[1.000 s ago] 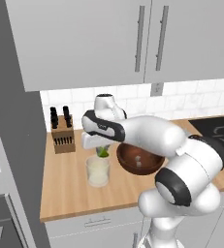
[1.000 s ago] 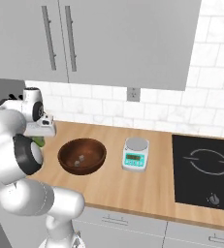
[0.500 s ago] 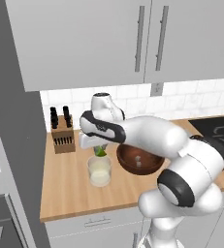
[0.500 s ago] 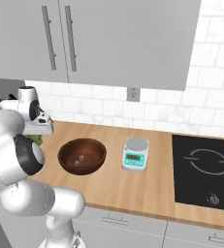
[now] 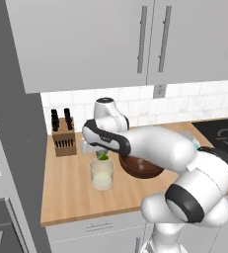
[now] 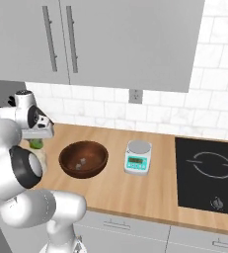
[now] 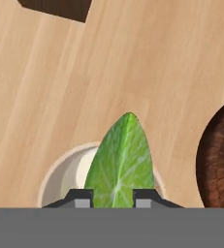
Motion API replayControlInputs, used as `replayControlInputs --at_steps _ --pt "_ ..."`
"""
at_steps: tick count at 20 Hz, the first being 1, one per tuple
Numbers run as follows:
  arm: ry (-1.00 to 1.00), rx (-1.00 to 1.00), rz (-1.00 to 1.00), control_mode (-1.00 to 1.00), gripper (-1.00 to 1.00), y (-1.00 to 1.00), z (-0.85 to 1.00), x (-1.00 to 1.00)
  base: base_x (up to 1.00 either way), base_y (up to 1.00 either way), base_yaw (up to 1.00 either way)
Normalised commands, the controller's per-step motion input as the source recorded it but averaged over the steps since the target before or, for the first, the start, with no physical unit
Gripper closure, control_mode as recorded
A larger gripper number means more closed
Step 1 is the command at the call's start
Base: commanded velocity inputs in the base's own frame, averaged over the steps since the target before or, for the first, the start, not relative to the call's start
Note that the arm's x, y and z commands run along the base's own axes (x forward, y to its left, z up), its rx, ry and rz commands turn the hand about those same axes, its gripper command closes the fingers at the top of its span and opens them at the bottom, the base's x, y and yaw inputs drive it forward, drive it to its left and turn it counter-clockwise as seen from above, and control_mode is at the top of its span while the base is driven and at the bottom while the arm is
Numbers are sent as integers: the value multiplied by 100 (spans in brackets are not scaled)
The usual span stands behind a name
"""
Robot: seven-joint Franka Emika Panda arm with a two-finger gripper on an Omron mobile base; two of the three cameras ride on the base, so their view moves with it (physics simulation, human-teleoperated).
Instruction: Grab a lemon wedge from the fridge and one ice cube from the ice bowl, and put them in the glass of lemonade.
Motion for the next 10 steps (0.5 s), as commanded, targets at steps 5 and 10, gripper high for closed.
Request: replayControlInputs --at_steps 5,10 --pt "-2 0 0 -100 100 0 -1 19 0 0 0" --pt "-5 0 0 -100 100 0 6 -1 0 0 0"
